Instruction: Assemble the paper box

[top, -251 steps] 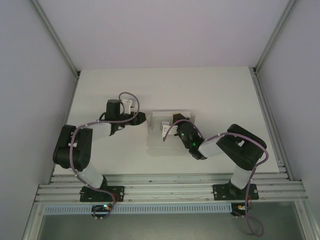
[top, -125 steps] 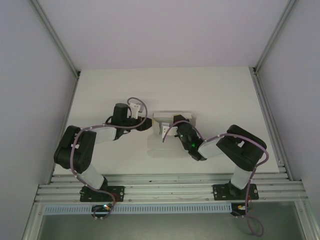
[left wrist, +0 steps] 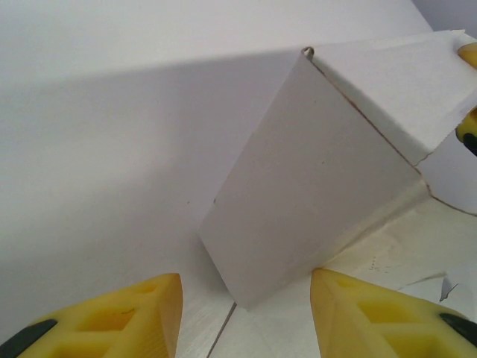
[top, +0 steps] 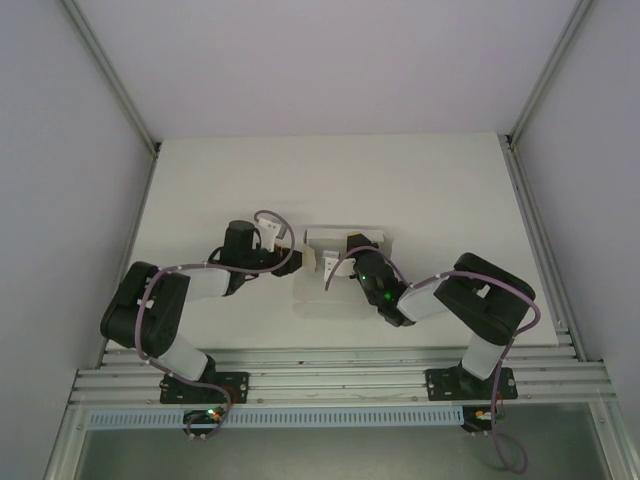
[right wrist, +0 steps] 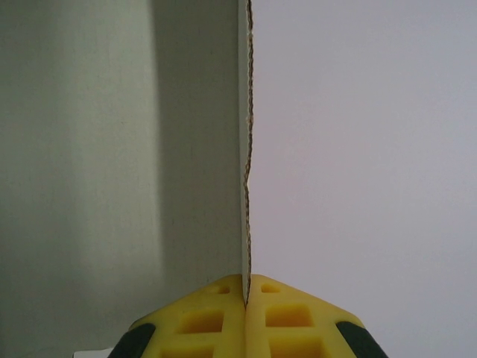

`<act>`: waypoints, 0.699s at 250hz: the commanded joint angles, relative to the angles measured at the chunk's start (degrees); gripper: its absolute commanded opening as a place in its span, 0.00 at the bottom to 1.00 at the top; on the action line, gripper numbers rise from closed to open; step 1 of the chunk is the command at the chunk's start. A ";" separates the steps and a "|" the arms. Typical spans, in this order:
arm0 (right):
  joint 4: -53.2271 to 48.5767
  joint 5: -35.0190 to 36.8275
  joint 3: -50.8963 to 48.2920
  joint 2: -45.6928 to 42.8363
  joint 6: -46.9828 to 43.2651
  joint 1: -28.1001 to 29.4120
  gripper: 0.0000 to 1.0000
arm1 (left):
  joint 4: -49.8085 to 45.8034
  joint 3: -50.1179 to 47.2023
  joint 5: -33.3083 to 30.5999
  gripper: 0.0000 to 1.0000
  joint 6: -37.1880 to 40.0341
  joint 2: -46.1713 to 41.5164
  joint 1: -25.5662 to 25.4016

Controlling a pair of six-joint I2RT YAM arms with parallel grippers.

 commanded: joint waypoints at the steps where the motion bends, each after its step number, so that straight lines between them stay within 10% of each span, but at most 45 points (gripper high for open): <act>1: 3.73 1.34 -1.00 1.67 -1.64 1.18 0.00 | 4.34 0.52 2.44 0.49 1.95 0.99 -0.27; 175: -3.45 1.58 -0.14 -0.04 1.33 1.94 0.00 | 6.72 1.56 -12.64 0.58 4.77 2.12 -5.32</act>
